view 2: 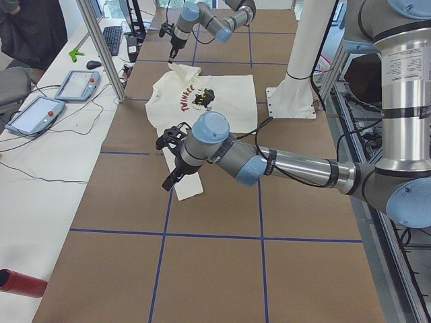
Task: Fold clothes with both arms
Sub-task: 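Reach the right gripper to the sleeve cuff nearest it and grasp, then fold the grasped sleeve across the shirt front toward the other sleeve, release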
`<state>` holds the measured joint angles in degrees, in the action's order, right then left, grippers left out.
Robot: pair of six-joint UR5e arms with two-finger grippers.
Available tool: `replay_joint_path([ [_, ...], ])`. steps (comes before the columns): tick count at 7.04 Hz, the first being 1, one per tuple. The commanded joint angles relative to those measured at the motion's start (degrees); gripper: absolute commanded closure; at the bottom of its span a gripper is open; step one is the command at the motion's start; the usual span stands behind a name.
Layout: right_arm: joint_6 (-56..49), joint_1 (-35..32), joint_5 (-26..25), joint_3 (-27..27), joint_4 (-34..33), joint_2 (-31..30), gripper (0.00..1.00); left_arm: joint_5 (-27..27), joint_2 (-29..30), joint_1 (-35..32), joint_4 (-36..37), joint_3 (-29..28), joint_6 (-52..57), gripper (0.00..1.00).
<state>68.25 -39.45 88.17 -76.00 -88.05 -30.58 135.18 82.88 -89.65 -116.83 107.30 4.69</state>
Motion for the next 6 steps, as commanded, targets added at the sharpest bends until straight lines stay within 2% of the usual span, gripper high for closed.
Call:
replay_joint_path([
  [1, 4.7, 7.8, -11.8, 11.3, 8.6, 5.8, 1.00, 0.0, 0.0, 0.0, 0.0, -0.2, 0.0, 0.00],
  [2, 7.0, 10.0, -13.8, 14.3, 8.7, 7.9, 1.00, 0.0, 0.0, 0.0, 0.0, -0.4, 0.0, 0.00],
  [3, 9.5, 11.1, -14.1, 19.9, 8.7, 12.3, 1.00, 0.0, 0.0, 0.0, 0.0, -0.6, 0.0, 0.00],
  [6, 14.5, 12.5, -14.1, 27.2, 8.8, 19.9, 1.00, 0.0, 0.0, 0.0, 0.0, -1.1, 0.0, 0.00],
])
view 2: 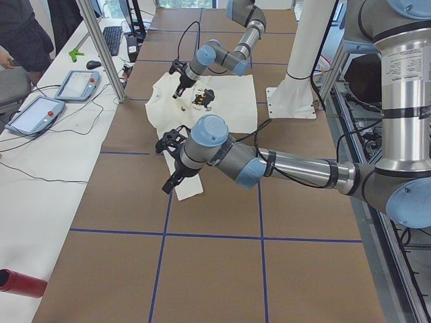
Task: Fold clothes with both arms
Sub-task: 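Fold the grasped sleeve across the shirt front toward the other sleeve, release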
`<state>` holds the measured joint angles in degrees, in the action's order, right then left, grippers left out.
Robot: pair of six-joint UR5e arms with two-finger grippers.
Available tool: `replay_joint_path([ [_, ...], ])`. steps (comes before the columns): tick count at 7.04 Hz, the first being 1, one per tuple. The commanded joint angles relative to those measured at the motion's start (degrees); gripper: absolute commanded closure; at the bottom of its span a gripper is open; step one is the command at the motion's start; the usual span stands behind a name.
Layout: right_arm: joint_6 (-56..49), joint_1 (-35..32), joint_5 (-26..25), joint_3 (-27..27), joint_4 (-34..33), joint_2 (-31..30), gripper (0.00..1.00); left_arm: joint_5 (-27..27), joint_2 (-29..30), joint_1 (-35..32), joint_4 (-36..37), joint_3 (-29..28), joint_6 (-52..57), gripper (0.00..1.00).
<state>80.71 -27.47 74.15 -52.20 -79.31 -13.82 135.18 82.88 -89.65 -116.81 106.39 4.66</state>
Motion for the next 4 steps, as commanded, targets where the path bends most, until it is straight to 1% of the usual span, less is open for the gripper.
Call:
replay_joint_path([
  [1, 1.9, 0.5, 0.3, 3.6, 0.0, 3.5, 0.61, 0.0, 0.0, 0.0, 0.0, -0.1, 0.0, 0.00],
  [2, 1.2, 0.5, 0.2, 4.0, -0.1, 3.5, 0.01, 0.0, 0.0, 0.0, 0.0, -0.1, 0.0, 0.00],
  [3, 0.3, 0.2, 0.4, 4.0, -0.1, 3.5, 0.00, 0.0, 0.0, 0.0, 0.0, -0.2, 0.0, 0.00],
  [4, -1.1, -1.1, 2.6, 3.9, -0.4, 4.2, 0.00, 0.0, 0.2, 0.0, 0.0, -0.2, 0.0, 0.00],
])
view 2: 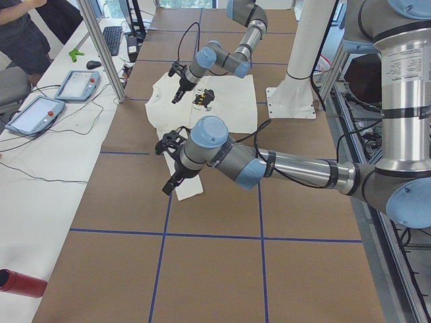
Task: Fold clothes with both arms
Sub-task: 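Fold the grasped sleeve across the shirt front toward the other sleeve, release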
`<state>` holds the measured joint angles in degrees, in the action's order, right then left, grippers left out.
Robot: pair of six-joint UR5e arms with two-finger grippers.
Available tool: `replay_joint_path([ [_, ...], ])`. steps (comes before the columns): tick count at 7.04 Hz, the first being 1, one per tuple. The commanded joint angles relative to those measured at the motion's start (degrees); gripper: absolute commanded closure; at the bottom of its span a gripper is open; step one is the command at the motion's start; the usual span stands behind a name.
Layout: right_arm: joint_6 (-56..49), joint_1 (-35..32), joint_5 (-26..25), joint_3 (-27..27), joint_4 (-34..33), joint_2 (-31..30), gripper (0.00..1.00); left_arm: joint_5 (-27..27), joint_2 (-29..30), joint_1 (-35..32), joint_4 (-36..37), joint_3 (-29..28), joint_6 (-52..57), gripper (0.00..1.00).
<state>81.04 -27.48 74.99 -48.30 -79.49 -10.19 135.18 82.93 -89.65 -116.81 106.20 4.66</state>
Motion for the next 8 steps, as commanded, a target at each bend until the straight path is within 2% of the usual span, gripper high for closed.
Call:
replay_joint_path([
  [1, -2.8, -4.9, 10.2, -1.1, -2.1, 0.6, 0.00, 0.0, 1.3, 0.1, -0.2, -0.6, -0.1, 0.00],
  [2, -6.7, -8.9, 16.1, -4.5, -8.0, 0.2, 0.00, 0.0, 2.4, 0.2, -2.9, -1.7, -1.8, 0.00],
  [3, -12.0, -12.8, 22.6, -10.9, -12.0, -2.8, 0.00, -0.1, 1.8, 0.7, -11.0, -2.2, -3.0, 0.00],
  [5, -24.8, -21.5, 33.8, -24.1, -14.8, -13.8, 0.00, -0.7, 1.9, 9.0, -12.7, -3.3, -11.4, 0.00],
  [6, -33.6, -26.6, 39.2, -29.0, -14.9, -19.8, 0.00, -2.5, 0.1, 10.8, -15.2, -3.2, -11.9, 0.00],
  [8, -52.8, -36.5, 48.8, -37.5, -14.8, -33.3, 0.00, -11.4, -4.2, 20.2, -23.7, -3.5, -20.8, 0.00],
])
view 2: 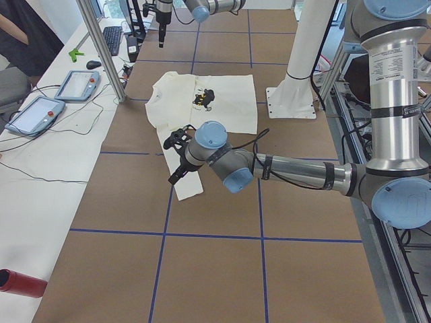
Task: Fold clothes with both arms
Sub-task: 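Withdraw the right arm while the left gripper moves to the other cuff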
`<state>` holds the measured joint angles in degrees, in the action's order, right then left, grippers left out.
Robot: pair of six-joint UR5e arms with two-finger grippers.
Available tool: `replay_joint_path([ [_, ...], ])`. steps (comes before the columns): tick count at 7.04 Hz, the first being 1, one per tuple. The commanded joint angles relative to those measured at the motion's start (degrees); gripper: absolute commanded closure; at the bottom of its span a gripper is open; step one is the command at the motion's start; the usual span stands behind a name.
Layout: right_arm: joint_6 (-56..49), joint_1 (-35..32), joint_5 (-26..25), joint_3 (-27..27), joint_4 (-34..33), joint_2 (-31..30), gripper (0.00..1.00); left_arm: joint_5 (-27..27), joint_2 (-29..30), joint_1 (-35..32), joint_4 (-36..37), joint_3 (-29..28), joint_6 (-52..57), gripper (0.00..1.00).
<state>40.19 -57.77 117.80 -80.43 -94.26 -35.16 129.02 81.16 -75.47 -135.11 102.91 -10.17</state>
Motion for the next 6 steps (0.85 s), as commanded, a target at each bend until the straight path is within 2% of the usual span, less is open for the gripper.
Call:
replay_joint_path([
  [1, -19.0, -10.3, 9.5, -10.0, 0.0, -15.0, 0.00, -9.9, -2.9, 11.5, -7.6, -1.6, -9.4, 0.01],
  [2, -22.7, -12.8, 10.3, -15.0, 0.0, -21.5, 0.00, -13.9, -2.9, 15.1, -10.8, -4.9, -9.8, 0.01],
  [3, -22.8, -13.0, 10.1, -18.1, 0.0, -24.7, 0.00, -15.4, -2.3, 17.3, -14.3, -8.3, -10.1, 0.01],
  [4, -22.8, -13.0, 10.0, -19.2, 0.0, -25.5, 0.00, -15.8, -1.8, 19.3, -15.3, -9.2, -11.9, 0.03],
  [6, -22.6, -13.0, 9.6, -19.5, 0.0, -25.8, 0.00, -21.2, -0.9, 25.4, -15.4, -10.2, -15.8, 0.07],
])
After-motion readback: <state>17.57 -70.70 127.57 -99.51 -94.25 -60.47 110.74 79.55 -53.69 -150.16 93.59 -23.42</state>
